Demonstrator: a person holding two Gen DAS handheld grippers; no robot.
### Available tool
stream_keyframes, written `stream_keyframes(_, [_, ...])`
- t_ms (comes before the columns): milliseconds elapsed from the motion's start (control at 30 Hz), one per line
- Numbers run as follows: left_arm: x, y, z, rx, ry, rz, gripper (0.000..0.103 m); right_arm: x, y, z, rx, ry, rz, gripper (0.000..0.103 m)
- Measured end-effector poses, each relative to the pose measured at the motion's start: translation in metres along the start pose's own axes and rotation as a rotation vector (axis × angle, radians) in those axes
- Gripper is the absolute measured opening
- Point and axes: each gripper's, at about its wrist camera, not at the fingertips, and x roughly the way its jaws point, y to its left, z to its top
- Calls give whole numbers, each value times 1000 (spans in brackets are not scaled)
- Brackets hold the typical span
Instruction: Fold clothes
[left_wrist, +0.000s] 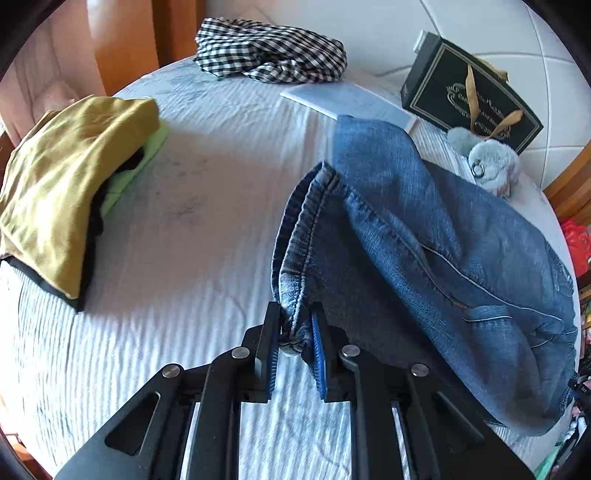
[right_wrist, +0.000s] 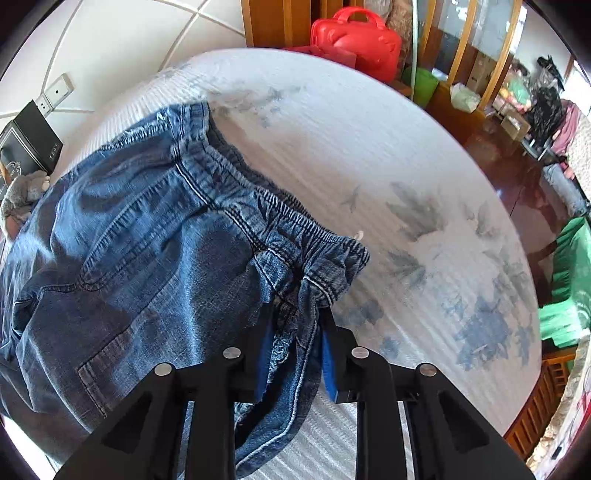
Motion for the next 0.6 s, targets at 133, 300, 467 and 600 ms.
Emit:
stream_keyframes(133, [-38,28,-10,-35,-2,-11,15,-52,-8,-3,17,-120,-15,19])
stream_keyframes(300, [-47,44,-43,14,58,25,15,-68,-20,-26,-7,-61,-51,19])
stream_keyframes(467, [-26,44,-76,105,160,89,21,-19,-34,-66,-15,140,-103,38])
stream_keyframes(600, [-51,34,-54,135,16,86,56,-39,-38,-66,-31,74,-64,61])
